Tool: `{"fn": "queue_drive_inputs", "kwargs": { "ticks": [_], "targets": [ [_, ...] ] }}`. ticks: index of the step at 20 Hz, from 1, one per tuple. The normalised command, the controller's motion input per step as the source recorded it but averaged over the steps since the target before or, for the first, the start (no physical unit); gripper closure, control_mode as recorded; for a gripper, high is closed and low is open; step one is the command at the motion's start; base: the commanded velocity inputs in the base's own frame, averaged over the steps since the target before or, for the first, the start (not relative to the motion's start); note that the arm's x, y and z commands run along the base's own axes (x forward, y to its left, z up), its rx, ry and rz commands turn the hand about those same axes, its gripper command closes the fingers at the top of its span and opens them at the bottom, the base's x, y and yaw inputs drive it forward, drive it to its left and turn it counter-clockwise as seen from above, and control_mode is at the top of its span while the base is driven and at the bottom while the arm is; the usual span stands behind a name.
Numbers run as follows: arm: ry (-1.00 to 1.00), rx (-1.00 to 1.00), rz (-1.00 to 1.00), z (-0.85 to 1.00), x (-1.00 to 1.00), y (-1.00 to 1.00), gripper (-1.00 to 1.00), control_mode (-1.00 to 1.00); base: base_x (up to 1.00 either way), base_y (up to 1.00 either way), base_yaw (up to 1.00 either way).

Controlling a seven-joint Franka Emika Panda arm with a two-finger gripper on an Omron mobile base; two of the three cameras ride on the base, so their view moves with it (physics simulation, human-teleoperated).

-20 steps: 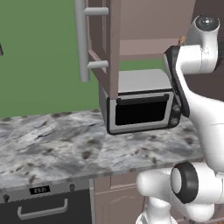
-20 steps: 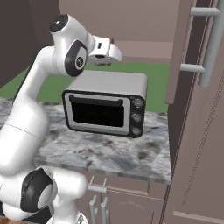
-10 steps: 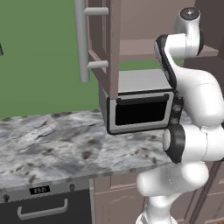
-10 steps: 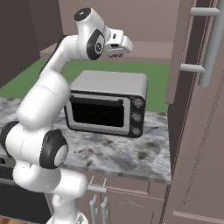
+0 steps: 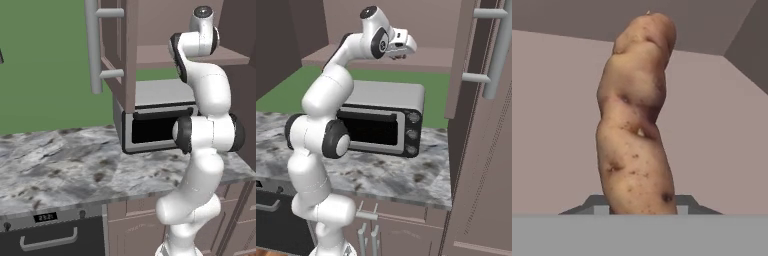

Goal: Pick the potato from the counter and place it in the cabinet. Then close the cabinet.

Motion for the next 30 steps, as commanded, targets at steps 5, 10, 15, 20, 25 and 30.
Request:
{"fn": "queue_drive_inputs", "kwargs": {
  "ticks": [5,10,15,20,25,30],
  "targets": [
    [0.05,0.00,0.00,-0.09,0.91,-0.05,1.00,-1.00,0.00,0.00,0.00],
    [0.00,0.00,0.00,-0.46,0.85,0.00,-1.00,-1.00,0.00,0.00,0.00],
    [0.00,0.06,0.00,-0.91,0.21,-0.21,-1.00,-1.00,0.00,0.00,0.00],
    [-0.23,0.02,0.00,-1.00,-0.32,-0.47,-1.00,-1.00,0.00,0.00,0.00],
    [-0.53,-0.03,0.00,-1.00,-0.85,-0.30,-1.00,-1.00,0.00,0.00,0.00],
    [-0.62,-0.16,0.03,-1.00,-1.00,0.02,-1.00,-1.00,0.00,0.00,0.00]
  ]
}}
